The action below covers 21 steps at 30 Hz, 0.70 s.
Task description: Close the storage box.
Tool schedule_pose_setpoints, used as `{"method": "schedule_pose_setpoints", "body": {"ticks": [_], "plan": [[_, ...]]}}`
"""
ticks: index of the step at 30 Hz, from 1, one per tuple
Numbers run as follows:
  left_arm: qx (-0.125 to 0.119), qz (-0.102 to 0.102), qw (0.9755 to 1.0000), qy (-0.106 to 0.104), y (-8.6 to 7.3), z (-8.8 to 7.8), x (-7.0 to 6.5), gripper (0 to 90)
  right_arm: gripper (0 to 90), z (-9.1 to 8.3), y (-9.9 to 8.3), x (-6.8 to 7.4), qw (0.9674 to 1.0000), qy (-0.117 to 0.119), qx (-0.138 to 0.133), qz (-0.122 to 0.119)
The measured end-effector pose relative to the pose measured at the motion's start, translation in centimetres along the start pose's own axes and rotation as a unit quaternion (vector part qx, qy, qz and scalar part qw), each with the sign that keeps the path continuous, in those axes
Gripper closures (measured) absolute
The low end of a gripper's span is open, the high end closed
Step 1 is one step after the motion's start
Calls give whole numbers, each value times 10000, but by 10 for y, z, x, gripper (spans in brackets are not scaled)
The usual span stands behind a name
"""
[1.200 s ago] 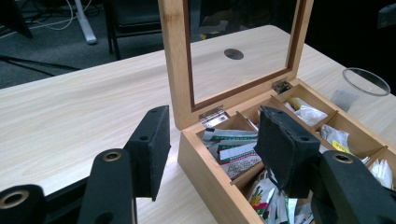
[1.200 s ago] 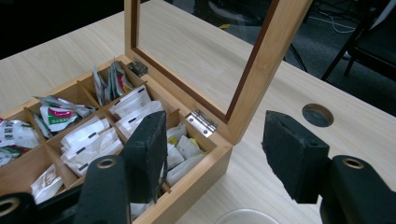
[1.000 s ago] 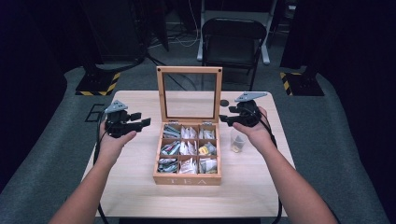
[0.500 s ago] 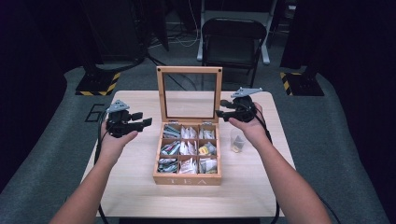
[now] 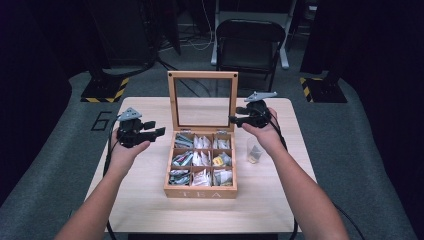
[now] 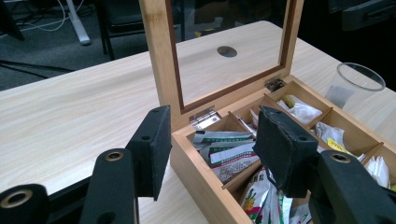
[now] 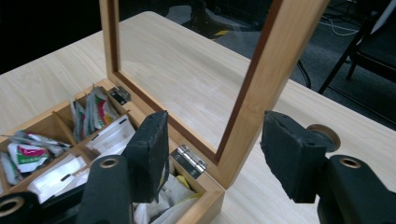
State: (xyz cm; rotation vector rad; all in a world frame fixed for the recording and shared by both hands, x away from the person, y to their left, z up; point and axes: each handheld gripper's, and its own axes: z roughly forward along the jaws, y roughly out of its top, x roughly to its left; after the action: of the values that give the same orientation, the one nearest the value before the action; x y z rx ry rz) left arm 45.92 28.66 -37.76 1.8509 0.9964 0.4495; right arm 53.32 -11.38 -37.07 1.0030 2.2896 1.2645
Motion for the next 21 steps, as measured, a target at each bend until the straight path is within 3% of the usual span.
{"method": "schedule_pose_setpoints", "body": {"ticks": [12,21], "plan": [[51,31,10000,-23,-1,1,1,457,409,15,-3,-15,9999,-61,100,80],[44,4,10000,-16,-2,1,2,457,399,31,2,-17,9998,-37,178,78]]}}
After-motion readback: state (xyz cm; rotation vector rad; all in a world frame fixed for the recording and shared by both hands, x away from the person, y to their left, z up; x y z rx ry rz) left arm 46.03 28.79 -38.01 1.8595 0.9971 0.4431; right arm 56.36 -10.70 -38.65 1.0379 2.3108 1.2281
